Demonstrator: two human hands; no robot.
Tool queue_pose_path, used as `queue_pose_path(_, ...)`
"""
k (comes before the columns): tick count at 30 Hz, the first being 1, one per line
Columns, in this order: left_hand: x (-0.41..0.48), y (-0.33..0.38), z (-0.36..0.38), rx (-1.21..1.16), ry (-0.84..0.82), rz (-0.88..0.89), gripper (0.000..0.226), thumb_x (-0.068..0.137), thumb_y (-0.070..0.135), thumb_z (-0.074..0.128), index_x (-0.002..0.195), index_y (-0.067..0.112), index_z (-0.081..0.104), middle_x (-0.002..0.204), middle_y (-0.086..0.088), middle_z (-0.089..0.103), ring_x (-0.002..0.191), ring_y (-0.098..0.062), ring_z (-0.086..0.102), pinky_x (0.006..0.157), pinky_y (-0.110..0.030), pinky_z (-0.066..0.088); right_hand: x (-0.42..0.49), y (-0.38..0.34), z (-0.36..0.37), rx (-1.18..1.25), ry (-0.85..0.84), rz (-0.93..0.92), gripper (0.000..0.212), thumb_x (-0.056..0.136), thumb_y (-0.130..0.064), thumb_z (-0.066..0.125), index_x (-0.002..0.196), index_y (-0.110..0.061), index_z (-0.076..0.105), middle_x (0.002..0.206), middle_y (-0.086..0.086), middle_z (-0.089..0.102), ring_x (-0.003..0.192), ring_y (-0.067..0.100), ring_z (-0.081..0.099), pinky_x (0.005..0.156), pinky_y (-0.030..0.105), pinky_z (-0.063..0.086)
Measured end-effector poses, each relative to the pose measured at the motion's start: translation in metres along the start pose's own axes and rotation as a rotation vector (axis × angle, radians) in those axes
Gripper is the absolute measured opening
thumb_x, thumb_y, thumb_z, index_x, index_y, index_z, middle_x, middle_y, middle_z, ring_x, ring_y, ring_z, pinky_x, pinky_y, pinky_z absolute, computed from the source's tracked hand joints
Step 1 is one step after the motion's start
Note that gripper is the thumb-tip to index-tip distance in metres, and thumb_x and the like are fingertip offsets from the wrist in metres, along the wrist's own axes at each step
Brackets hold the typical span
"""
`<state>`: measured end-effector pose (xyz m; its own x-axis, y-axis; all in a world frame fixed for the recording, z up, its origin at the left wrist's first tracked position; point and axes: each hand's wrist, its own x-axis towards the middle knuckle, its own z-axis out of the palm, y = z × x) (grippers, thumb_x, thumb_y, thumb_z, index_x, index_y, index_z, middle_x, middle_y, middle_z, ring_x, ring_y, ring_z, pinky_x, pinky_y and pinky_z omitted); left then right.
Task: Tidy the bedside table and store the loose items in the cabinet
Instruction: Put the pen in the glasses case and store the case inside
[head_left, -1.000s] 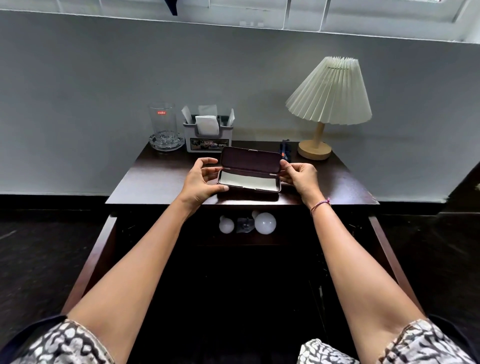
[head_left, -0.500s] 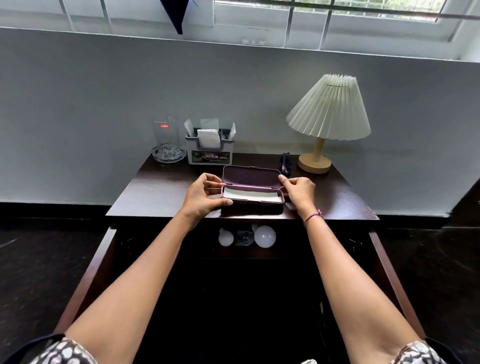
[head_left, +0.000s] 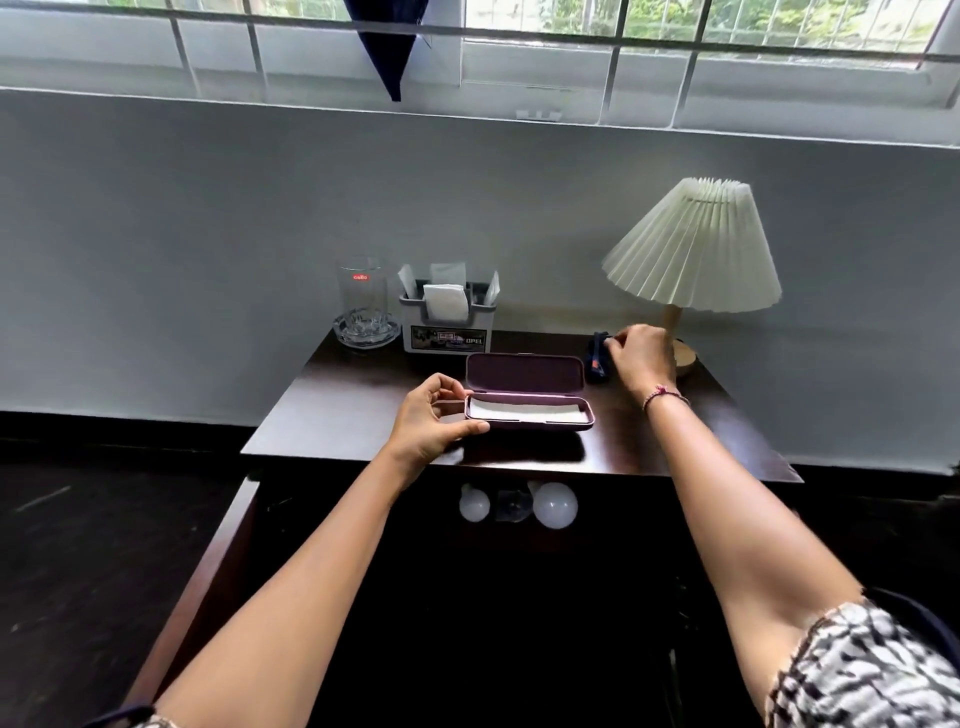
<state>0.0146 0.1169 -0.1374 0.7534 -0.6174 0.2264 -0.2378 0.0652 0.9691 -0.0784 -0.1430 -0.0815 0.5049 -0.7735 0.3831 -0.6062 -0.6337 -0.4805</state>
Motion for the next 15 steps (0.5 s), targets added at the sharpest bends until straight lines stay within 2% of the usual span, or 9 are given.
queue_pose_path(5,0.003,-0.004,0.0,0.018,-0.014,0.005,0.042,0.06,0.002,0.084,0.077,0.023,0.052,0.086,0.004,0.063,0.082,-0.01,0.06,0.057,-0.019,0.049,0.012,-0.02,0.01,-0.169,-0.072,-0.023,0.035,0.088,-0.026,0.063,0.104,0.005,0.065,0.107,0.025,0.065,0.102,0.04,0.062,0.082,0.039,0.051)
queue_pose_path(9,0.006,-0.006,0.0,0.043,-0.029,0.032,0.043,0.059,-0.001,0.084,0.077,0.021,0.052,0.085,0.005,0.063,0.078,-0.005,0.061,0.068,-0.012,0.051,0.017,-0.026,0.02,-0.205,-0.103,0.01,0.04,0.084,-0.03,0.068,0.106,0.002,0.065,0.108,0.022,0.065,0.104,0.037,0.062,0.081,0.037,0.051)
queue_pose_path(15,0.008,-0.007,-0.001,0.053,-0.044,0.046,0.043,0.059,-0.001,0.084,0.077,0.02,0.051,0.086,0.005,0.062,0.08,-0.006,0.06,0.073,-0.011,0.05,0.026,-0.028,0.021,-0.215,-0.152,0.07,0.033,0.082,-0.017,0.071,0.109,0.001,0.063,0.114,0.02,0.063,0.109,0.037,0.06,0.084,0.037,0.051)
